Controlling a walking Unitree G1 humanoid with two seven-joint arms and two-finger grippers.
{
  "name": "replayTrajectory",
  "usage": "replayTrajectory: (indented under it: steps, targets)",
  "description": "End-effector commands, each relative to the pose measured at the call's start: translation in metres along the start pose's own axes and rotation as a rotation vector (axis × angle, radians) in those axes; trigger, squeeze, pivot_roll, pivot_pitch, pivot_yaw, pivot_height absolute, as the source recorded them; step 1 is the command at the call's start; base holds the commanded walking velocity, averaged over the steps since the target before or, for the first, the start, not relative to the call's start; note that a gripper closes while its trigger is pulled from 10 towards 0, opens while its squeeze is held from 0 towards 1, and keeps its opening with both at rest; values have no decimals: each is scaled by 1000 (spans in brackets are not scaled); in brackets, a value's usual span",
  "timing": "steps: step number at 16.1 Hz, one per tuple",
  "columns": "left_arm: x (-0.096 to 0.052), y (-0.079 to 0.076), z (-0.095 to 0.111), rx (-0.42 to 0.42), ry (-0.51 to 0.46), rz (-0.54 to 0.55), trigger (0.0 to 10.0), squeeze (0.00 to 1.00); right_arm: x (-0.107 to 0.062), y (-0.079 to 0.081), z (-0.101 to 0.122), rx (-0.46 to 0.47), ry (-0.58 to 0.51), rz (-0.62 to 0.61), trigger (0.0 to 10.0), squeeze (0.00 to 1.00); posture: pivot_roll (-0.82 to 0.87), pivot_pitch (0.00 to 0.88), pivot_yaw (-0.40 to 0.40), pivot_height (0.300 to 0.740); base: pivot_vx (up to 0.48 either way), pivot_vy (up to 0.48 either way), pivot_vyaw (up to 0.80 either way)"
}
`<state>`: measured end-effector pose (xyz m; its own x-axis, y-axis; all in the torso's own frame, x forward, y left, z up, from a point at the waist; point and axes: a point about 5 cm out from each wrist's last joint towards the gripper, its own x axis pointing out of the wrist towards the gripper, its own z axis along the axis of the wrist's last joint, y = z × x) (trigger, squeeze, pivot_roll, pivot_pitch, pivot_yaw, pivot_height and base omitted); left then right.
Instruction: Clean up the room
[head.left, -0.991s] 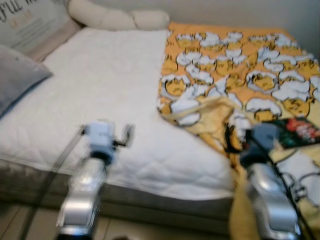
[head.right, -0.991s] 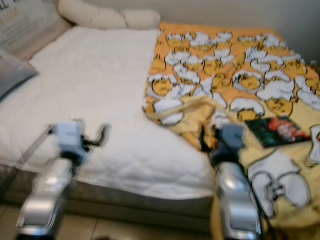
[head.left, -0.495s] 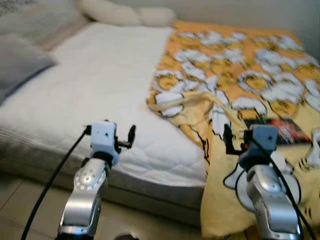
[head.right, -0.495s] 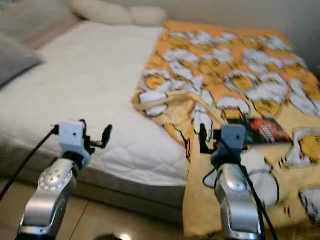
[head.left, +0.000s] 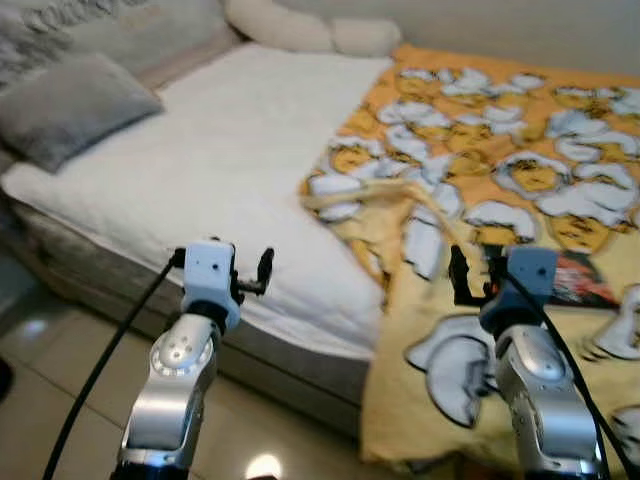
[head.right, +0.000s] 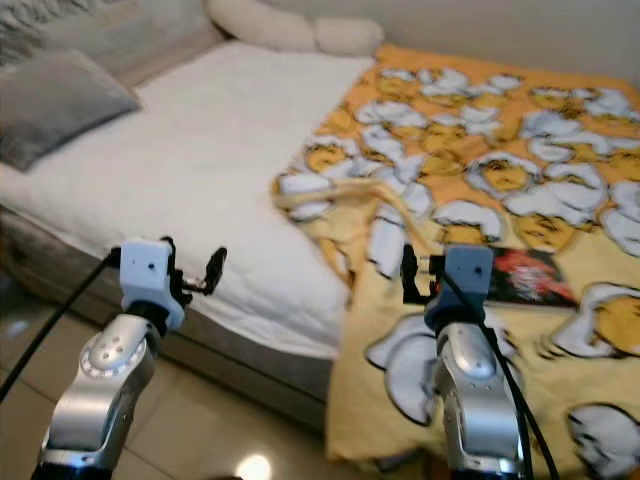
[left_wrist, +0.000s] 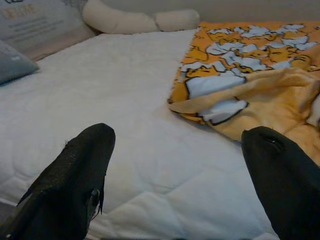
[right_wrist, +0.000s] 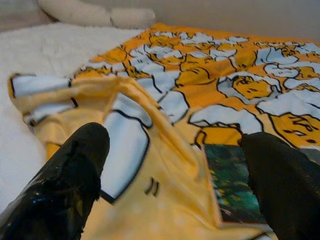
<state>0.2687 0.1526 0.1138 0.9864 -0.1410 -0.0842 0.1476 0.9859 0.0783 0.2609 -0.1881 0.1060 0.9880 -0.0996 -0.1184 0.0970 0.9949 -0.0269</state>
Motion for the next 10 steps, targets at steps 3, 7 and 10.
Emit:
replayTrajectory:
  steps: [3, 7, 10]
  targets:
    - [0, 5, 0, 2, 6, 19, 10000, 1000, -1, 10, -2, -3, 11, 49, 10000, 1000, -21, 0, 30, 740, 0, -379, 0]
    - [-1, 4, 0, 2, 7, 19, 10000, 1000, -1, 13, -2, -12, 13, 98, 10000, 1000, -20, 0, 27, 740, 0, -379, 600]
    - [-1, 4, -1, 1, 8, 21, 10000, 1000, -1, 14, -2, -15, 18, 108, 10000, 1000, -18, 0, 24, 740, 0, -377, 800]
